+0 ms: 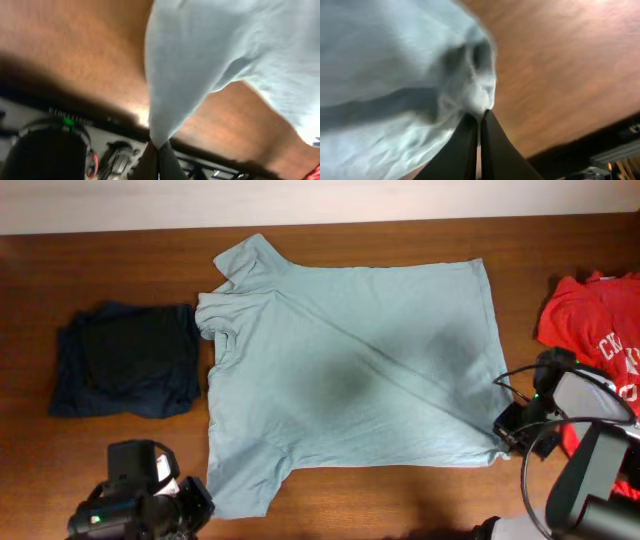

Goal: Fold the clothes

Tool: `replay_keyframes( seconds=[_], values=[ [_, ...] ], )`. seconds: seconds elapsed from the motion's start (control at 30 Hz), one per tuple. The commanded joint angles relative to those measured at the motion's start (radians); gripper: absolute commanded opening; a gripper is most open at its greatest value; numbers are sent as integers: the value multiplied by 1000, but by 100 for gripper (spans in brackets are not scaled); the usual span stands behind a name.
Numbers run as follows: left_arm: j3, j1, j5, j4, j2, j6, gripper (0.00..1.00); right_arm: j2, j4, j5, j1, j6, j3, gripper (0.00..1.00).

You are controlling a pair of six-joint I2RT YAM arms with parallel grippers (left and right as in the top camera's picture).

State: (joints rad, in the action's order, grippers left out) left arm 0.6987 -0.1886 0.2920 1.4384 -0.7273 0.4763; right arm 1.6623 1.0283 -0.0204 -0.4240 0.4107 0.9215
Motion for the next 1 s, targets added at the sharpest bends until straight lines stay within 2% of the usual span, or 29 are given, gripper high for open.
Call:
replay_keyframes(
  seconds=[0.0, 0.23, 0.43, 0.77, 0.97],
  values=[
    [89, -6, 1, -37, 7, -82, 1, -98, 11, 171, -2, -121, 60, 4],
    [148, -6, 1, -157, -18, -189, 1, -202, 120, 230, -2, -171, 134, 4],
    [148, 4, 6, -287, -122, -245, 0, -202, 109, 239, 15, -172, 145, 4],
    [151, 23, 8, -587, -308, -246, 1, -200, -66, 260, 43, -140, 145, 5],
    [197, 23, 15, -765, -389, -247, 1, -195, -211, 249, 43, -45, 145, 5]
  ],
)
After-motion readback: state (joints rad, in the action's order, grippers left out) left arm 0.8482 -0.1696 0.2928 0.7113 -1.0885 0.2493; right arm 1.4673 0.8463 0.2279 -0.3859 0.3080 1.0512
